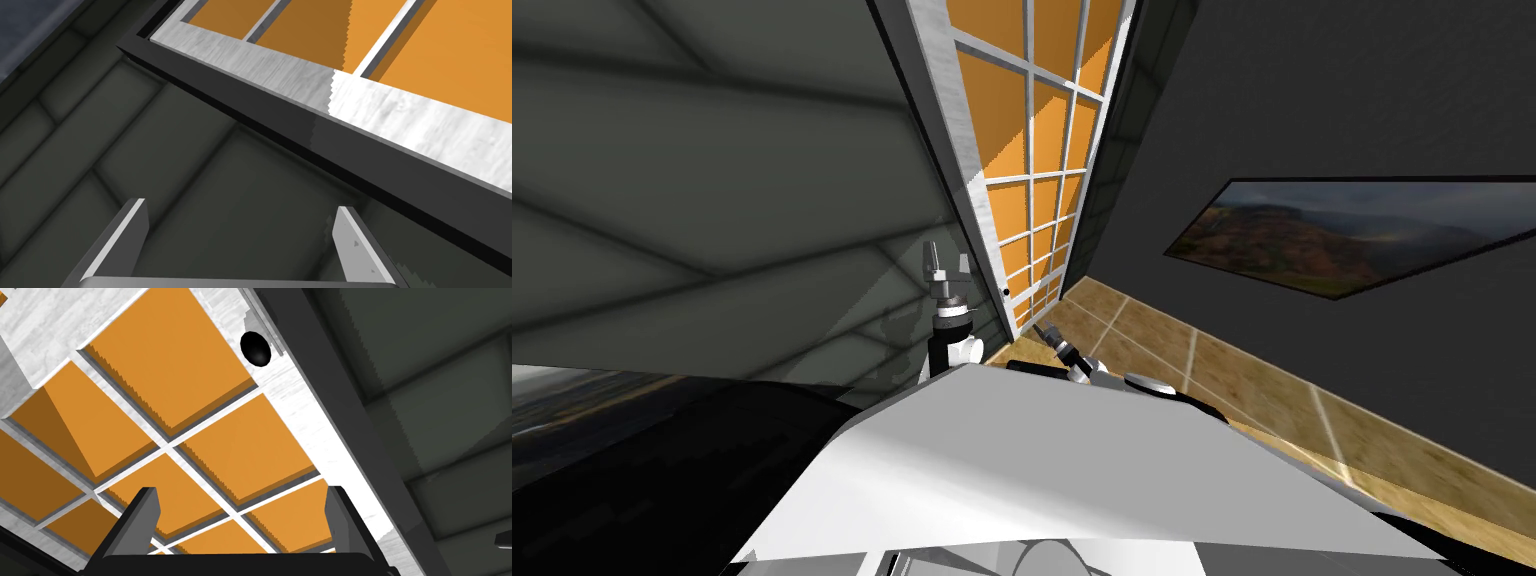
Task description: Pull the door open
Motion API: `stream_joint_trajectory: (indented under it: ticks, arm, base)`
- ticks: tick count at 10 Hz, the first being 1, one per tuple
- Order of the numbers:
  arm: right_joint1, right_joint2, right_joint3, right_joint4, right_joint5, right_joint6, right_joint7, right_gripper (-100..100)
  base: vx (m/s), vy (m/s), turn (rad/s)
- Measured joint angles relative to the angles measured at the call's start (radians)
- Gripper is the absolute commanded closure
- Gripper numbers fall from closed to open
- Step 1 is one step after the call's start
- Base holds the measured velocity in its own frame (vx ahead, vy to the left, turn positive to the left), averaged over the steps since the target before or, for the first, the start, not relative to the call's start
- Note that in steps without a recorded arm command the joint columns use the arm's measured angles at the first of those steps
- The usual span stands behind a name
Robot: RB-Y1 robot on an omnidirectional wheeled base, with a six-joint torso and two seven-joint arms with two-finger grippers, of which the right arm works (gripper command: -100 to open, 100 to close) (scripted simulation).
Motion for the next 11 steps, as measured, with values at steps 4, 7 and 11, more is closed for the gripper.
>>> stream_joint_trajectory:
  ticks: [4, 7, 11]
  arm:
    - [0.019, -0.001, -0.054, -0.012, 0.007, 0.009, -0.106, -100]
    - [0.033, -0.007, -0.093, -0.029, 0.011, 0.019, -0.180, -100]
    - [0.045, -0.001, -0.134, -0.026, 0.016, 0.023, -0.270, -100]
  base:
    - [-0.020, -0.018, 0.118]
    - [-0.021, -0.015, 0.125]
    - [-0.018, -0.014, 0.136]
